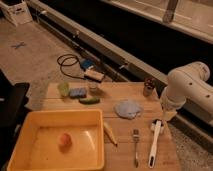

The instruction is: Place banana in plastic cup

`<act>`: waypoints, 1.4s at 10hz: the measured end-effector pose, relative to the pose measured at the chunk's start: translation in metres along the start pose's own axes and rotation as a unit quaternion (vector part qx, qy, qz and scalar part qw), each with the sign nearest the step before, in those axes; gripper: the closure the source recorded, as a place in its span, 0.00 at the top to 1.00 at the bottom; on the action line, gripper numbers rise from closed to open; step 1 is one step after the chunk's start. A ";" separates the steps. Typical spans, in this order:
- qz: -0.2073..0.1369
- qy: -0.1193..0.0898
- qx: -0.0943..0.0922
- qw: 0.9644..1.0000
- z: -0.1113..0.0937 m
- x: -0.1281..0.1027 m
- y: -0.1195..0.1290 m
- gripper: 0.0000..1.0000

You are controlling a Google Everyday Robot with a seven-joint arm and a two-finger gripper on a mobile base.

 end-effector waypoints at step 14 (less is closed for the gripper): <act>-0.001 -0.033 0.079 0.996 -0.062 -0.039 -0.042 0.65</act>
